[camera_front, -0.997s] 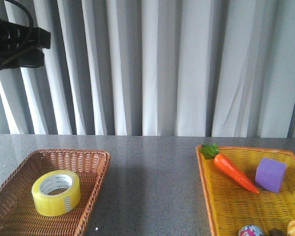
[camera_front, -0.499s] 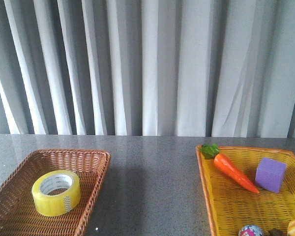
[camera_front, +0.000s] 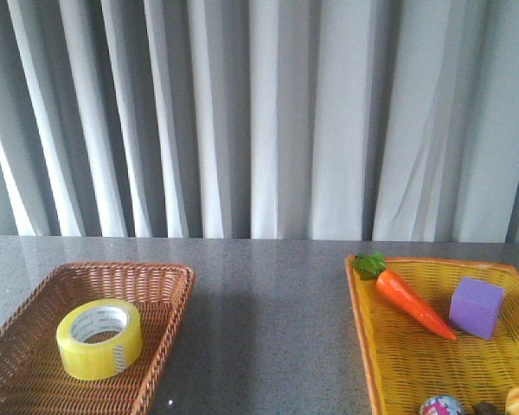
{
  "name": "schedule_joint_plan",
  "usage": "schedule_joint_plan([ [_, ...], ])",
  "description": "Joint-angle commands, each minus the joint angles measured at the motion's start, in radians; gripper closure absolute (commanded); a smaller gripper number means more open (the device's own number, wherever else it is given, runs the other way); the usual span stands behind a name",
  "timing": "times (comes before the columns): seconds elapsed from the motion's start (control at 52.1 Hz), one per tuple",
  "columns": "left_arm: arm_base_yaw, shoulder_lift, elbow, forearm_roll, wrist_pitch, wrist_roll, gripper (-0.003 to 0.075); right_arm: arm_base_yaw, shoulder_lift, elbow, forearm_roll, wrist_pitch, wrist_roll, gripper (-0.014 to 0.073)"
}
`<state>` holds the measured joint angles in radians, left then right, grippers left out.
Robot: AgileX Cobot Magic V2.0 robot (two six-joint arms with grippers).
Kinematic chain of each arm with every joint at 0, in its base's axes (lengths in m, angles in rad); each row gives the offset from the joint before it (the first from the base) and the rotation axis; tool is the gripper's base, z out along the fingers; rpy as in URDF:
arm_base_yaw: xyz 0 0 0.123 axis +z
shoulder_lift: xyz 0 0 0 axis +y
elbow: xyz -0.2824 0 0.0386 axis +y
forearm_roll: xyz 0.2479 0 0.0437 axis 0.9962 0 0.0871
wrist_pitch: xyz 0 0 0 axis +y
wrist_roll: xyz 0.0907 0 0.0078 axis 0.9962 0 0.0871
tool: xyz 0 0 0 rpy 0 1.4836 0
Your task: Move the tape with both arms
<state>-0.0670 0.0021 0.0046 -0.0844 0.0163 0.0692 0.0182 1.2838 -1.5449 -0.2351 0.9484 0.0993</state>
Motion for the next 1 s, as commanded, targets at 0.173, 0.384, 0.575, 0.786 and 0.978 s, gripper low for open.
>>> schedule_joint_plan([
  [0.173, 0.006, -0.030, 0.000, 0.066, -0.045, -0.025, 0.0727, -0.007, -0.025, -0.025, -0.016, -0.054, 0.000, 0.0602],
  [0.384, 0.015, -0.031, 0.000, 0.072, -0.042, -0.034, 0.0727, -0.007, -0.025, -0.025, -0.016, -0.054, 0.000, 0.0602],
  [0.575, 0.045, -0.031, 0.000, 0.063, -0.042, -0.034, 0.0727, -0.007, -0.025, -0.025, -0.016, -0.054, 0.000, 0.0602],
  [0.786, 0.077, -0.031, 0.000, 0.063, -0.042, -0.034, 0.0727, -0.007, -0.025, -0.025, -0.016, -0.054, 0.000, 0.0602],
  [0.978, 0.078, -0.030, -0.001, 0.063, -0.042, -0.034, 0.0727, -0.007, -0.025, -0.025, -0.016, -0.054, 0.000, 0.0602],
])
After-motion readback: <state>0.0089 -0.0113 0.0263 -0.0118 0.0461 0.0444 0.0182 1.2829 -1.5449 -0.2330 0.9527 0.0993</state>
